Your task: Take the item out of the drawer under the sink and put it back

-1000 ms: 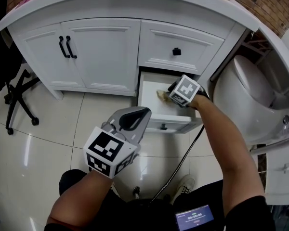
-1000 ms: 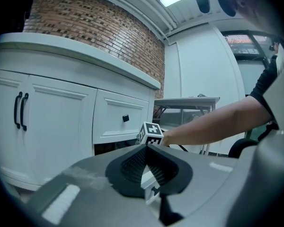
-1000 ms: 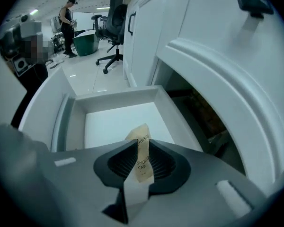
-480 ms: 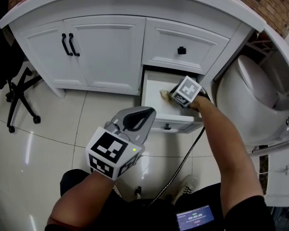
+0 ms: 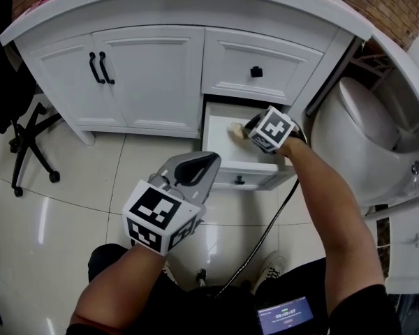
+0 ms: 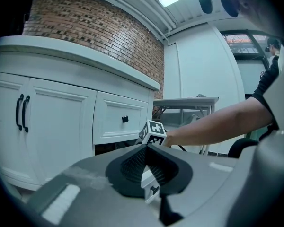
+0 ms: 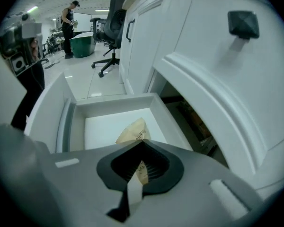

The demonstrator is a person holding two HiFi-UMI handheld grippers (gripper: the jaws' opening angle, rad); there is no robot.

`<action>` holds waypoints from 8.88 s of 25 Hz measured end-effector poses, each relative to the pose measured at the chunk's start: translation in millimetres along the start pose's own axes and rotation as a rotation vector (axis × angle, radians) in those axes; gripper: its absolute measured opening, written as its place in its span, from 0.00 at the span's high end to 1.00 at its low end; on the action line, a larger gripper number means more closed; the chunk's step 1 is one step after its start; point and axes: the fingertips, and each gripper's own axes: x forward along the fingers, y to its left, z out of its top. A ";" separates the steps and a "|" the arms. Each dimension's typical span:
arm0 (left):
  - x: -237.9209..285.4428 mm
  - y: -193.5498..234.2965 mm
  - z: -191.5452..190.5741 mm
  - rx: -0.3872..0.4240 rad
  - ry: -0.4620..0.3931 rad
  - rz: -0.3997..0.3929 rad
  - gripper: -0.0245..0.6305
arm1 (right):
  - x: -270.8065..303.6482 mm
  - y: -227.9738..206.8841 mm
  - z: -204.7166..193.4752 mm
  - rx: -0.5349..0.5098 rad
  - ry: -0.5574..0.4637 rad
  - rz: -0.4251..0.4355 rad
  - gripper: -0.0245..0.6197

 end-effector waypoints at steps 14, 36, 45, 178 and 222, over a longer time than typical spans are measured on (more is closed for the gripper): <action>-7.3 -8.8 -0.2 0.028 -0.005 -0.012 0.96 | -134.0 25.4 44.3 0.086 -0.323 -0.115 0.95; -13.0 -15.9 14.7 0.031 -0.050 -0.014 0.96 | -277.7 120.9 0.0 0.392 -0.746 -0.106 0.95; -10.4 -17.7 12.3 0.048 -0.040 -0.011 0.96 | -259.9 137.6 -5.2 0.378 -0.687 -0.053 0.95; -22.4 -8.1 10.9 0.033 -0.044 0.004 0.96 | -175.7 68.1 50.5 0.236 -0.489 -0.112 0.95; -65.4 -71.1 34.0 0.073 -0.091 0.003 0.96 | -313.6 166.9 -19.6 0.454 -0.779 -0.134 0.95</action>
